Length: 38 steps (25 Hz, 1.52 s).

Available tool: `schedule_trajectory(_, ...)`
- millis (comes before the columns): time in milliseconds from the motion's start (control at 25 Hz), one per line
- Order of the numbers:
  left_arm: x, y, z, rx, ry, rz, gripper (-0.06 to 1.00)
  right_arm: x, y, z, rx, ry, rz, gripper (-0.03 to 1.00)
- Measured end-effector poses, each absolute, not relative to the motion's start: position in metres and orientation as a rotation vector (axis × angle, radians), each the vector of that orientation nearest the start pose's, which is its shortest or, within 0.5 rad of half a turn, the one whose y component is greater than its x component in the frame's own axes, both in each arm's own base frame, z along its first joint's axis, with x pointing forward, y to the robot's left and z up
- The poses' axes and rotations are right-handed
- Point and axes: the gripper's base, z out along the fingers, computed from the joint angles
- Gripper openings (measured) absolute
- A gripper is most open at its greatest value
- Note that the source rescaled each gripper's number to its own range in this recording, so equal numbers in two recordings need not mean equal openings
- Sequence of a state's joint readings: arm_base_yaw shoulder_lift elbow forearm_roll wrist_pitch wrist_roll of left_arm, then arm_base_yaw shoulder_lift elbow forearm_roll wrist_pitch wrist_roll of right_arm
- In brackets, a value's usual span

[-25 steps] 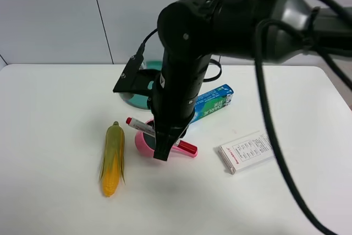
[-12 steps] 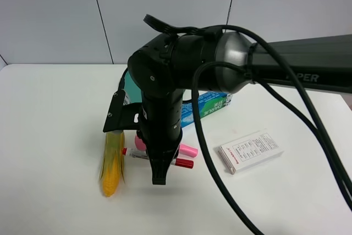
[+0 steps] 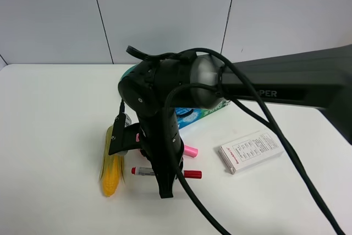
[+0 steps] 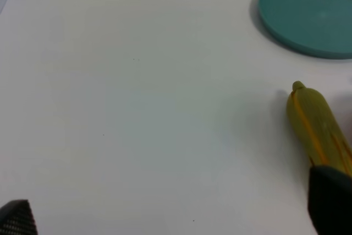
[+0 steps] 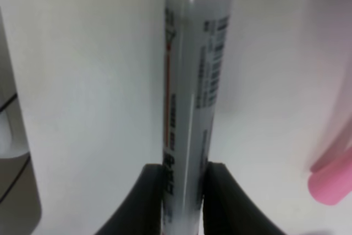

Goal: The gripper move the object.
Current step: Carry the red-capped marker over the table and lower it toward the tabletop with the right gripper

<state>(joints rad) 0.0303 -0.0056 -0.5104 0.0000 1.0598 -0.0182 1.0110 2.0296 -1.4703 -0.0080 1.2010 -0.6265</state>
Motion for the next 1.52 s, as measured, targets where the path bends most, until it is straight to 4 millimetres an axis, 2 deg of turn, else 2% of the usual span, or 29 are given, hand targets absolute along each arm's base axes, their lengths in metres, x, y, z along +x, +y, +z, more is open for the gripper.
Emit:
schedule_trajectory(280, -0.007, 0.000, 0.280, -0.049, 2.027, 0.008, 1.00, 0.208, 0.331, 0.147, -2.390, 2.204, -0.047, 0.00)
schedule_trajectory(520, -0.007, 0.000, 0.280, -0.049, 2.027, 0.008, 1.00, 0.214, 0.340, 0.134, -2.333, 2.154, -0.018, 0.00)
schedule_trajectory(920, -0.007, 0.000, 0.280, -0.049, 2.027, 0.008, 1.00, 0.219, 0.350, 0.133, -2.248, 2.082, 0.023, 0.00)
schedule_trajectory(1520, -0.007, 0.000, 0.280, -0.049, 2.027, 0.008, 1.00, 0.216, 0.347, 0.131, -2.295, 2.112, 0.029, 0.00)
